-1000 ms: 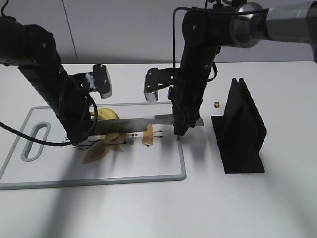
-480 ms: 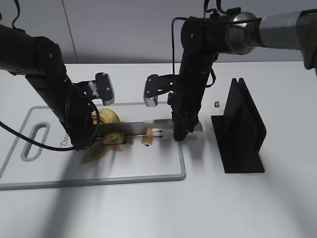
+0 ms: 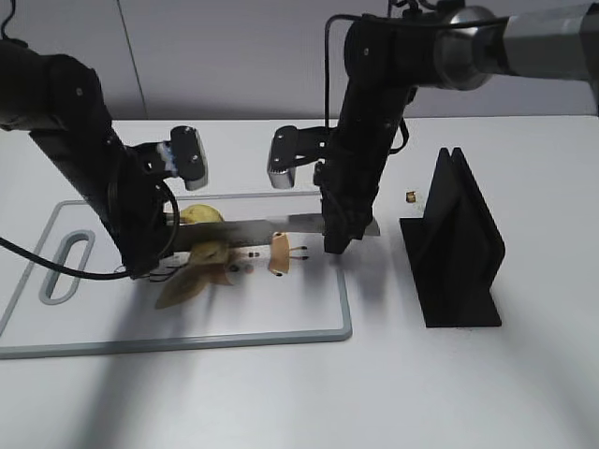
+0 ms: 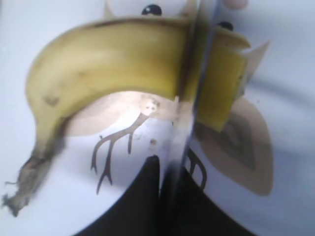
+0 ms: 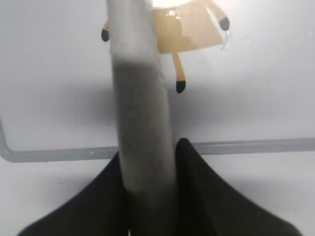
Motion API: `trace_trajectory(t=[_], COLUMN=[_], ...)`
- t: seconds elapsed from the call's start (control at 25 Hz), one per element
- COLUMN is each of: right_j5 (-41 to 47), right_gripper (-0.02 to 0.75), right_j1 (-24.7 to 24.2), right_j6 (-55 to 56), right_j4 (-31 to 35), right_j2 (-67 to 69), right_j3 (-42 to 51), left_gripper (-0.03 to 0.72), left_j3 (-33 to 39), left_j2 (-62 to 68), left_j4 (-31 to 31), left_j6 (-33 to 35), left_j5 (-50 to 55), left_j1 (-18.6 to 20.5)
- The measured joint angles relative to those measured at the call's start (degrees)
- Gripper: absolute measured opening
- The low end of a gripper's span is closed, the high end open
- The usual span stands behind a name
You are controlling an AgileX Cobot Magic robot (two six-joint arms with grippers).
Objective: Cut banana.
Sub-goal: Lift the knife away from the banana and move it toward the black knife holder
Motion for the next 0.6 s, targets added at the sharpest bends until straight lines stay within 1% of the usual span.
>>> trace_trajectory(t=[0.2, 0.6], right_j5=[0.73, 5.49], right_gripper=[0.192, 0.192], right_j1=[0.05, 0.35], right_j6=[0.00, 0.00], right_j4=[0.24, 0.89], right_j2=[-3.47, -9.65], right_j3=[0.00, 0.00], left_gripper=[0.020, 0.017], left_j3=[0.02, 0.02], left_j2=[-4.73, -12.84], left_j4=[1.13, 0.84], left_j6=[-0.20, -0.37], left_j5=[2.21, 9.26], left_j1=[0.00, -0.19])
